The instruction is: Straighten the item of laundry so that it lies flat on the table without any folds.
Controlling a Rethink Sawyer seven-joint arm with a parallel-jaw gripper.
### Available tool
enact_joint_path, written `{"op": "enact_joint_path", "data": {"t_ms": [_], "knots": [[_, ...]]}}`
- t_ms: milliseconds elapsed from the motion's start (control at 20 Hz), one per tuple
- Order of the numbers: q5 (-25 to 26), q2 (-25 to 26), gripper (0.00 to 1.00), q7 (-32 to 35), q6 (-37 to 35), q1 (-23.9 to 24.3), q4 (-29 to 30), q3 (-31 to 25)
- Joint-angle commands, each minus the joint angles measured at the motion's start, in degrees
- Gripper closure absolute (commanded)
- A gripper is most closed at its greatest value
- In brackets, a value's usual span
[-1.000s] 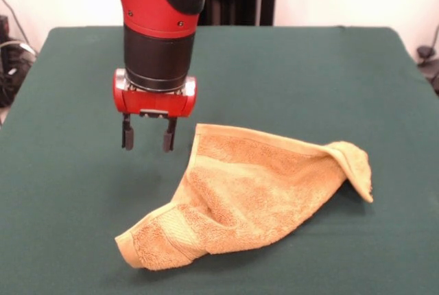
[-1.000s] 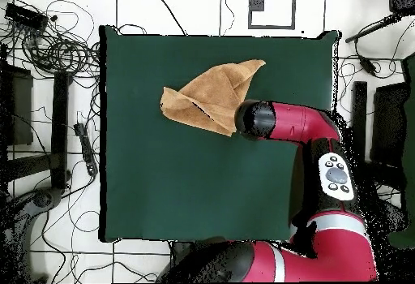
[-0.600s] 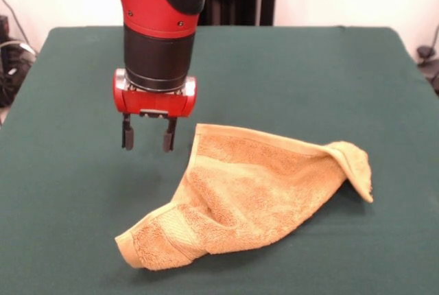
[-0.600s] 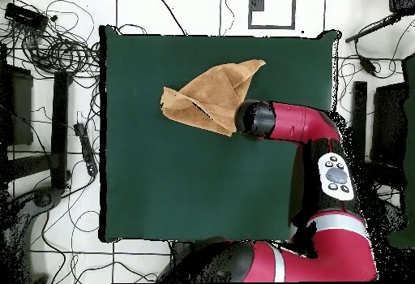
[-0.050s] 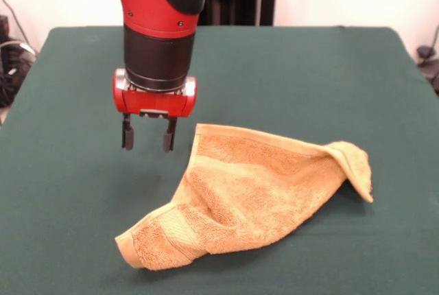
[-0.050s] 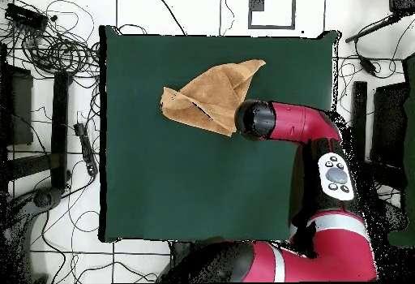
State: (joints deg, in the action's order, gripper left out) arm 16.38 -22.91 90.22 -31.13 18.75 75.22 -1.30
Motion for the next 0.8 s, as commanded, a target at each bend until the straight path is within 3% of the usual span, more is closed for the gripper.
{"op": "enact_joint_path", "data": {"t_ms": [50,550,800], "knots": [[-0.5,2.0,0.0,1.7,-2.0,-1.7,2.1,-6.5],[0.9,3.3,0.0,-0.2,-1.7,-2.0,0.8,-6.7],[2.8,4.3,0.0,0.5,-3.0,-5.4,-1.2,-4.1]]}}
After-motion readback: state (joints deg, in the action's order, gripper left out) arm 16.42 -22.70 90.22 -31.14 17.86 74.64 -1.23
